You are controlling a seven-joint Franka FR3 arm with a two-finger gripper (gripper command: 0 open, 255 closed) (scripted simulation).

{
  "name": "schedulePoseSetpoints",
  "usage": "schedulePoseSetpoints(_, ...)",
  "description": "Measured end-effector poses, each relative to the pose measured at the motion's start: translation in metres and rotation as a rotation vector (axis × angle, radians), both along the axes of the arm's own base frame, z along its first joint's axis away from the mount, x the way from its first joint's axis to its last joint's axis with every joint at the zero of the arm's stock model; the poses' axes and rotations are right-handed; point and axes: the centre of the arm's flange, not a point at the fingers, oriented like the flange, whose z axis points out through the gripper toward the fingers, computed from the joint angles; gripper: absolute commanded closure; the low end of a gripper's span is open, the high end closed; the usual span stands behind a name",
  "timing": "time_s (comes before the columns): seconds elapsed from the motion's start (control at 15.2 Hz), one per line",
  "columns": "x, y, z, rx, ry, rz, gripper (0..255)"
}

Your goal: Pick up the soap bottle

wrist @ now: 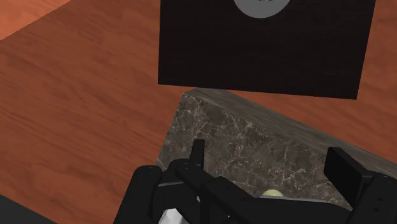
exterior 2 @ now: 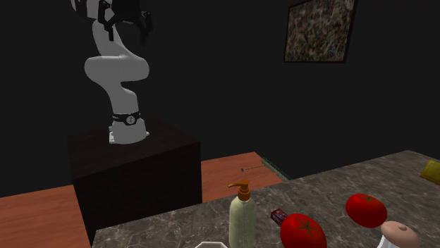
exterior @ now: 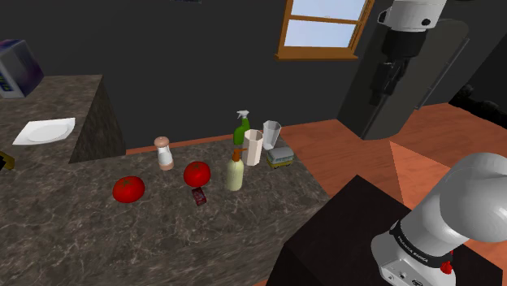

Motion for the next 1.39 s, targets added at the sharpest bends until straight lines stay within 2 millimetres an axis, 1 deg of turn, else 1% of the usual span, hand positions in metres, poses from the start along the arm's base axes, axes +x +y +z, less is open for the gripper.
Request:
schedulePoseSetpoints(0.07, 0.0, 0.0, 0.0, 0.0, 0.0, 0.0, 0)
schedulePoseSetpoints(0.2, 0.013, 0.004, -0.01, 0.002, -0.001, -0.002, 0)
schedulePoseSetpoints(0.33, 0.03, 0.012, -0.027, 0.004, -0.002, -0.004, 0)
schedulePoseSetpoints(0.4, 0.035, 0.015, -0.036, 0.006, -0.003, -0.005, 0)
schedulePoseSetpoints(0.53, 0.054, 0.022, -0.053, 0.009, -0.006, -0.007, 0)
schedulePoseSetpoints(0.66, 0.071, 0.025, -0.072, 0.012, -0.008, -0.01, 0)
schedulePoseSetpoints(0.73, 0.075, 0.03, -0.083, 0.014, -0.01, -0.011, 0)
schedulePoseSetpoints(0.86, 0.093, 0.035, -0.099, 0.017, -0.013, -0.014, 0)
schedulePoseSetpoints(0.92, 0.1, 0.041, -0.104, 0.018, -0.015, -0.015, 0)
schedulePoseSetpoints(1.06, 0.122, 0.048, -0.123, 0.021, -0.017, -0.017, 0)
schedulePoseSetpoints(1.19, 0.138, 0.055, -0.143, 0.024, -0.02, -0.02, 0)
schedulePoseSetpoints(1.32, 0.159, 0.061, -0.159, 0.027, -0.023, -0.022, 0)
schedulePoseSetpoints(1.39, 0.164, 0.065, -0.17, 0.029, -0.023, -0.024, 0)
